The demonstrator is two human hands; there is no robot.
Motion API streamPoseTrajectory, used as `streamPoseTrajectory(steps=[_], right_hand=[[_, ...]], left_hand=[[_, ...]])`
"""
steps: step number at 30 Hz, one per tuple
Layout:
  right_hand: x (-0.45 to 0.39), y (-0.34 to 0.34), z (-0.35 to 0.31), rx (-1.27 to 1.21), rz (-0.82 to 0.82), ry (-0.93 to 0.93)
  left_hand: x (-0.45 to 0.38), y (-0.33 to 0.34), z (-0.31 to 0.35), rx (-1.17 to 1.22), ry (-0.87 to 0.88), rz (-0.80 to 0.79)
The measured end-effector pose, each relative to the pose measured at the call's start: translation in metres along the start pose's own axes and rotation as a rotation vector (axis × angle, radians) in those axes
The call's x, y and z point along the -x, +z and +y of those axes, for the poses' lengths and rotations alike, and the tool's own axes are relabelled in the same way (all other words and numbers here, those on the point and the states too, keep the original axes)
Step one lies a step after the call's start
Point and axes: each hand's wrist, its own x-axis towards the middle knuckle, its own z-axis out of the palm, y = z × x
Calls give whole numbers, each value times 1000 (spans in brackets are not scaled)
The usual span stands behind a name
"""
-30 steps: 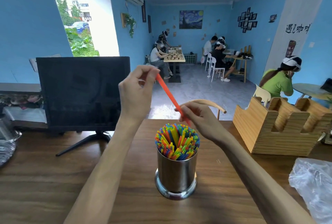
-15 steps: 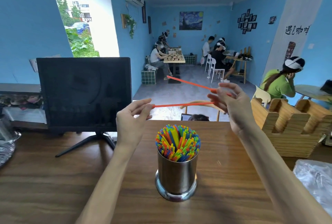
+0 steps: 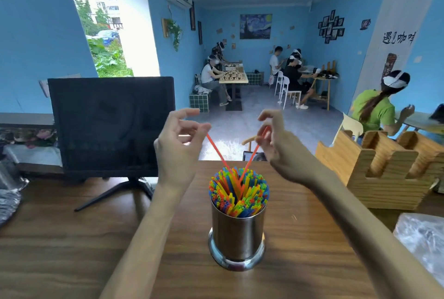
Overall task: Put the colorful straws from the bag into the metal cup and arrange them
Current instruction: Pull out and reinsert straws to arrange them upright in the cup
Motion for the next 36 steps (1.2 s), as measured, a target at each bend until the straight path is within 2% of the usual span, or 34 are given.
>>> streamPoseTrajectory(steps=[2,7,11,13,15,17,21,25,30,36], right_hand=[[5,18,-1,-12,-80,-5],[20,52,8,-51,-140,8],[22,52,21,-166,-243,76],[16,44,28,-261,-189,173],[12,36,37,-244,-115,253],[13,32,45,-186,-146,271],[19,33,53,-178,-255,299],[28,37,57,-246,-261,344],[37,43,63,-390,-186,446],[41,45,64,-349,-178,411]], left_hand=[[8,8,-6,-58,6,-55],[38,26,-30,-228,15,-224],[52,25,-49,-337,-78,-342],[52,24,-53,-353,-96,-338],[50,25,-55,-381,-97,-318],[49,27,-53,-386,-103,-350],[47,36,-45,-456,-100,-548],[50,43,-44,-525,-66,-699],[50,40,-47,-556,-69,-700],[50,40,-46,-595,-89,-702]])
